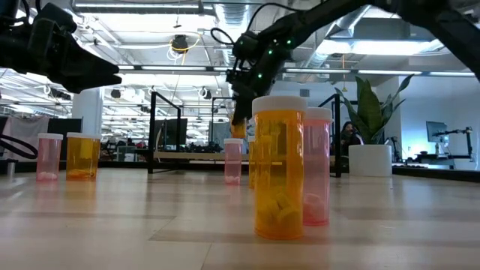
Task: Pick and place medicine bottles onto shelf by color
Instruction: Put the top right large orange pill bottle on the shelf
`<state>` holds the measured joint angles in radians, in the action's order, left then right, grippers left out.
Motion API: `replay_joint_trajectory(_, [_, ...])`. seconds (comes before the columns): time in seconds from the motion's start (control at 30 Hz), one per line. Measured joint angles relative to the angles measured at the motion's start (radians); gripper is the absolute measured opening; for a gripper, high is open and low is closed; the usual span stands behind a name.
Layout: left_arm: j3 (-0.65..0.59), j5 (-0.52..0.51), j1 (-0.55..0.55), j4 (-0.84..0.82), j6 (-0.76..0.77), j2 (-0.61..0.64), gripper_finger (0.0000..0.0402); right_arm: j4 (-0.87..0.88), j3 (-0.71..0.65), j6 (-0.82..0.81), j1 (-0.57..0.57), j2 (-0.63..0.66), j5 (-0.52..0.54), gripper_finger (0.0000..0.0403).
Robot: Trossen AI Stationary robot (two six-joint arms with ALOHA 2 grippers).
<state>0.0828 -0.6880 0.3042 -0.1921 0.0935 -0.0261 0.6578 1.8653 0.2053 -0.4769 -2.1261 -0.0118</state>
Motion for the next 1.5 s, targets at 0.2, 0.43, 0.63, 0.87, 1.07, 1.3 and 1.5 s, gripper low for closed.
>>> replay_joint_trajectory(0.2, [0.000,-0.002,0.000,0.000,0.000,0.000,0.0273,0.048,0.062,-0.055,-0.032,-0.041,-0.038,0.0225])
replay_joint_trajectory(0.43, [0.000,-0.001,0.000,0.000,0.000,0.000,0.0273,0.057,0.063,-0.075,-0.067,-0.041,-0.010,0.0225])
replay_joint_trajectory(0.63, [0.000,0.000,0.000,0.000,0.000,0.000,0.0273,0.056,0.039,-0.084,-0.084,-0.041,0.000,0.0225])
replay_joint_trajectory(0.87, [0.000,0.000,0.000,0.000,0.000,0.000,0.0273,0.003,0.013,-0.110,-0.081,-0.040,0.029,0.0225])
replay_joint_trajectory(1.07, [0.000,0.000,0.000,0.000,0.000,0.000,0.0273,-0.004,0.014,-0.085,-0.082,-0.040,0.062,0.0224])
replay_joint_trajectory(1.3, [0.000,0.000,0.000,0.000,0.000,0.000,0.0273,-0.008,0.014,-0.089,-0.079,-0.040,0.062,0.0225])
replay_joint_trajectory(1.5, [0.000,0.000,0.000,0.000,0.000,0.000,0.0273,-0.084,-0.043,-0.098,-0.073,-0.037,0.060,0.0224])
